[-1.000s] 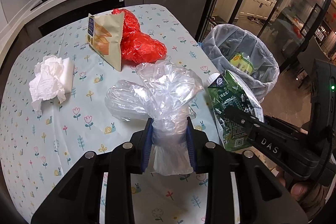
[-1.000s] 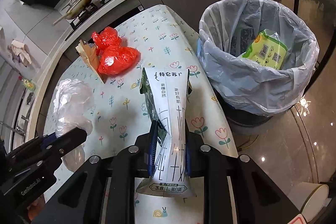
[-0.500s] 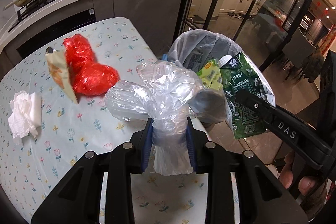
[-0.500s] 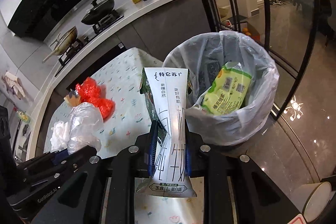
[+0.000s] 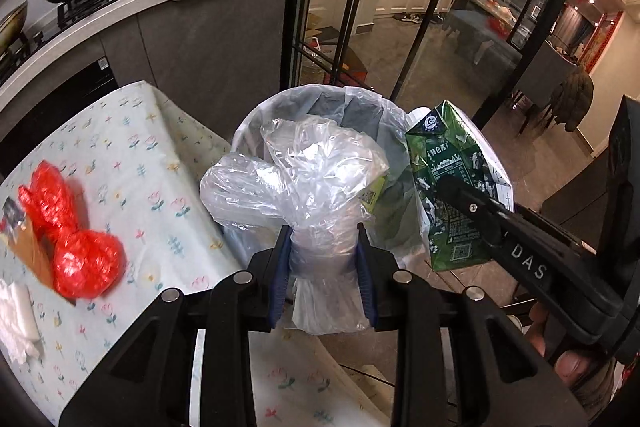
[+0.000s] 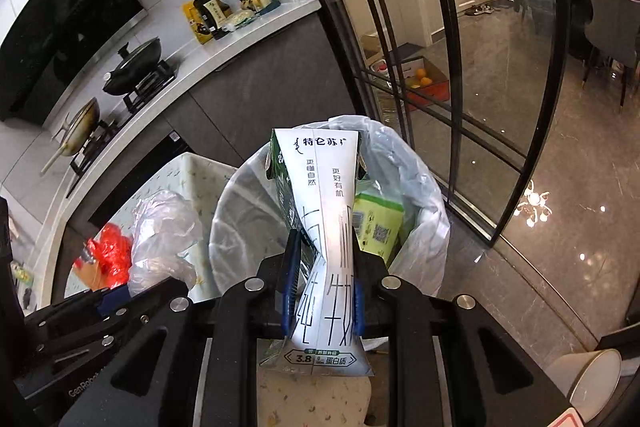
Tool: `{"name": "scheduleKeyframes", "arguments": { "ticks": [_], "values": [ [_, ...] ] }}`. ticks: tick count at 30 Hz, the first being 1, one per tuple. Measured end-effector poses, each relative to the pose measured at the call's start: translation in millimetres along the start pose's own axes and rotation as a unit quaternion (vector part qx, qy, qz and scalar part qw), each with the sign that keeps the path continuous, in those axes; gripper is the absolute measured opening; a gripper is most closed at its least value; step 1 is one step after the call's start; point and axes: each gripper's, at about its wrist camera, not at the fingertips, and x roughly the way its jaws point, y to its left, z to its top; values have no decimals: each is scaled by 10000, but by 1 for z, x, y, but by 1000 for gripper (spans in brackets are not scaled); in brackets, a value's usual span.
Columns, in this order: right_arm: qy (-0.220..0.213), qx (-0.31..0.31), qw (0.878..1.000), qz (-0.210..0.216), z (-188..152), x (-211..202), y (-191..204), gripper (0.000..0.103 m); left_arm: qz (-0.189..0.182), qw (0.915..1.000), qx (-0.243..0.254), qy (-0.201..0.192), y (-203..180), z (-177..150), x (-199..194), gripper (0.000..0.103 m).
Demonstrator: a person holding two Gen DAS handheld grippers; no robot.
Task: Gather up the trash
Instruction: 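Carry the plastic bag and carton over the bin and open both grippers, then move both open grippers back to the table toward the tissue and chip bag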
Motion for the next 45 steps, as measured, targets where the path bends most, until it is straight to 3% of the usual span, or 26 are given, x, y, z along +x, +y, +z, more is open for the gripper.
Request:
{"name": "scheduleKeyframes", "arguments": {
  "ticks": [18,21,22,23,26,45],
  "values": [
    [170,-95,9997,-140,25,48,-2,22,275,9991,264,210,-12,27,49,31],
    [149,-99,9997,-191,26,52,-1,24,326,9989,298,180,-13,29,51,43],
    [143,-101,9996,-208,26,54,-2,25,377,9987,300,151,-13,29,51,56],
    [142,-85,9996,-220,27,55,-2,25,434,9985,324,105,-14,30,50,63],
    [74,-31,9997,-241,29,53,-2,32,487,9981,373,29,-15,30,48,71],
    [-482,-168,9985,-180,24,-6,20,46,794,9958,120,-432,9,17,-1,74]
  ]
}}
